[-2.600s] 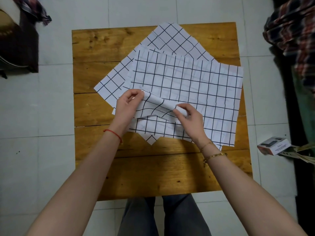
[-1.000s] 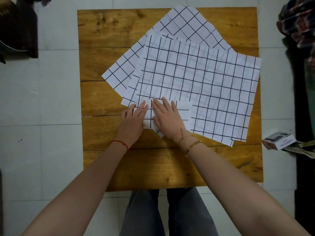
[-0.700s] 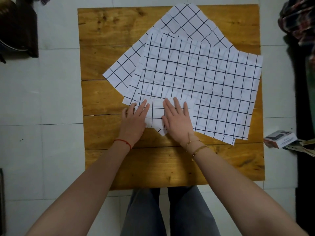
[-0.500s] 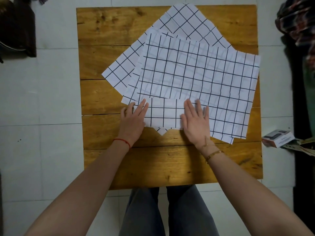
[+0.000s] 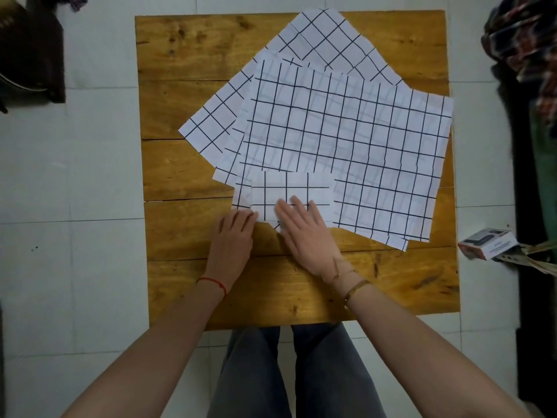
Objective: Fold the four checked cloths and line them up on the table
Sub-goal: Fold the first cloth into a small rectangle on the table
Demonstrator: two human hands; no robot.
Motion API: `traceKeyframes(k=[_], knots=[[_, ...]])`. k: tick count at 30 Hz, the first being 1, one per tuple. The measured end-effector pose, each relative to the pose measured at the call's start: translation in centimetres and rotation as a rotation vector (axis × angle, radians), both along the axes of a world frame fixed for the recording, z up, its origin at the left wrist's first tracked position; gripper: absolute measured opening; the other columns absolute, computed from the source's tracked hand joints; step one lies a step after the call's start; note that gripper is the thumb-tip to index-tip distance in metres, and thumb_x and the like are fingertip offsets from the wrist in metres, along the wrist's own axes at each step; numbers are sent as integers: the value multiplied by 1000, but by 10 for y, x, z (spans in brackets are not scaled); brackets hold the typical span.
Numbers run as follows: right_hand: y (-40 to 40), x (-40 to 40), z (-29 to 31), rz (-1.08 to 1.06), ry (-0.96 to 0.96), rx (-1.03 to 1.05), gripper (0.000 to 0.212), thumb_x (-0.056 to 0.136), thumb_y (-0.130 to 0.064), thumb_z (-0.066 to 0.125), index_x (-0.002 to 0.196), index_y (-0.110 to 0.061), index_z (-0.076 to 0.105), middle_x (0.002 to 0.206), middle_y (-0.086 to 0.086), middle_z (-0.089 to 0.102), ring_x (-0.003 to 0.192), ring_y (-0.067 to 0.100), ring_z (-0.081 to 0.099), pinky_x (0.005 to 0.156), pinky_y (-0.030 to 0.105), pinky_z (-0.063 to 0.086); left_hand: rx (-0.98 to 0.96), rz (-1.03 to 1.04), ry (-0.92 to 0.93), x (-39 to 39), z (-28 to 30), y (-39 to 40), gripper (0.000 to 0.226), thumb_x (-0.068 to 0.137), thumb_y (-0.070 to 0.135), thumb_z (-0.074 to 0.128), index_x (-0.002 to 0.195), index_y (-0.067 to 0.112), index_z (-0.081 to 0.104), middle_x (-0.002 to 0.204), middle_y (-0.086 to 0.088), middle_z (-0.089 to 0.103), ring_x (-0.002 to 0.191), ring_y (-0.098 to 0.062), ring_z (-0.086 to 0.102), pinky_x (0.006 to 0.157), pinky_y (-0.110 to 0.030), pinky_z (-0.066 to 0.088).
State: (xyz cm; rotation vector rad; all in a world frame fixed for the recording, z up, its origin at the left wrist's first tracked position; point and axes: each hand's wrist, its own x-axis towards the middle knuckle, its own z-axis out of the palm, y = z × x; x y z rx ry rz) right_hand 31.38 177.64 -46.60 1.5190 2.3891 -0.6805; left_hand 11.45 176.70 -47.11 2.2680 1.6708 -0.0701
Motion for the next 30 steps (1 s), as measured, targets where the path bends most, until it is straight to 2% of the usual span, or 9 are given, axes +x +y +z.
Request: traceKeyframes(k=[5, 15, 18, 20, 22, 24, 27, 30], knots=[[-14, -1, -9, 44, -43, -50, 57, 102, -41, 12, 154, -18, 18, 161, -1, 16, 149, 23, 10, 120, 50, 17, -103, -13, 133, -1, -1, -8, 53, 88, 10, 49, 141, 11, 45, 141, -8, 46, 133, -30, 39, 109, -48, 35], [-47, 84, -4, -70, -104, -48, 56, 104, -43, 12, 155, -19, 11, 162, -4, 10, 150, 17, 1, 122, 43, 4, -125, 37, 171, 6, 1, -10, 58, 87, 5, 50, 144, 11, 42, 143, -8, 42, 133, -31, 36, 109, -48, 34], [-47, 97, 1, -82, -99, -20, 57, 103, -43, 14, 153, -18, 21, 160, -2, 21, 150, 20, 9, 121, 43, 5, -138, 54, 146, 8, 2, -11, 60, 85, 5, 56, 143, 11, 43, 142, -8, 44, 132, -30, 38, 108, -48, 35], [-38, 94, 6, -98, -43, 34, 54, 103, -41, 19, 148, -16, 37, 153, 0, 38, 146, 22, 24, 120, 40, 11, -151, 90, 100, 10, 2, -11, 57, 87, 10, 57, 142, 12, 44, 141, -6, 46, 132, -28, 39, 108, -46, 37], [-20, 85, 10, -138, 49, 116, 47, 103, -37, 26, 136, -15, 51, 139, 2, 53, 135, 23, 38, 116, 37, 21, -141, 176, 8, 14, 3, -9, 48, 91, 13, 53, 138, 13, 48, 138, -4, 49, 129, -24, 42, 108, -43, 38], [3, 73, 13, -214, 142, 210, 33, 102, -29, 37, 120, -14, 59, 122, 1, 60, 120, 22, 47, 106, 35, 31, -106, 300, -80, 20, 5, -4, 38, 93, 16, 50, 131, 14, 52, 128, -3, 54, 119, -20, 48, 102, -37, 42], [43, 52, 12, -336, 197, 300, 18, 96, -18, 48, 105, -12, 63, 105, 2, 63, 101, 23, 51, 88, 34, 38, -62, 513, -157, 27, 7, 8, 25, 91, 23, 57, 115, 15, 56, 108, -2, 56, 99, -16, 51, 87, -31, 44], [76, 38, 4, -366, 171, 275, 16, 94, -15, 50, 102, -10, 63, 100, 6, 63, 97, 27, 53, 82, 37, 41, -90, 689, -166, 34, 3, 21, 25, 87, 33, 64, 102, 15, 56, 97, -1, 54, 90, -16, 50, 79, -30, 45]])
